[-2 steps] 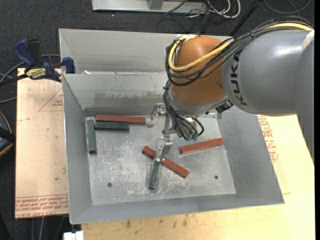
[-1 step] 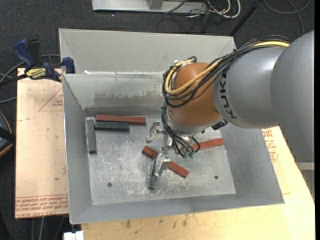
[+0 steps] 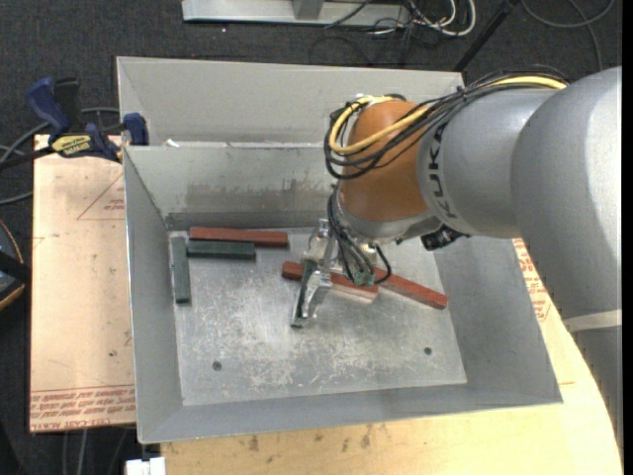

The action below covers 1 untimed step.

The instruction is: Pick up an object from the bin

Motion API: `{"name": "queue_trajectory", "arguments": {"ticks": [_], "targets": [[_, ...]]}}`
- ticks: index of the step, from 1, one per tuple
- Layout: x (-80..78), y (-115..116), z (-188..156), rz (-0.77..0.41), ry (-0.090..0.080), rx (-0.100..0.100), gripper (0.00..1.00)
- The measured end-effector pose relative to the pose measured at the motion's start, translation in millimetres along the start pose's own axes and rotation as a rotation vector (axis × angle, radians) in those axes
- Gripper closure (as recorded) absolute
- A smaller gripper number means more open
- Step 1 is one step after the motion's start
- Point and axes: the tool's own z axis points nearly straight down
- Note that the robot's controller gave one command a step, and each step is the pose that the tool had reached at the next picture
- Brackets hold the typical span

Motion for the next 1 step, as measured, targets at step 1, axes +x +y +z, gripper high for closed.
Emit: {"name": "queue_trajectory", "arguments": {"ticks": [1], "targets": [[-0.1,0.0,0.0,0.0,0.0,0.0,1.0]]}}
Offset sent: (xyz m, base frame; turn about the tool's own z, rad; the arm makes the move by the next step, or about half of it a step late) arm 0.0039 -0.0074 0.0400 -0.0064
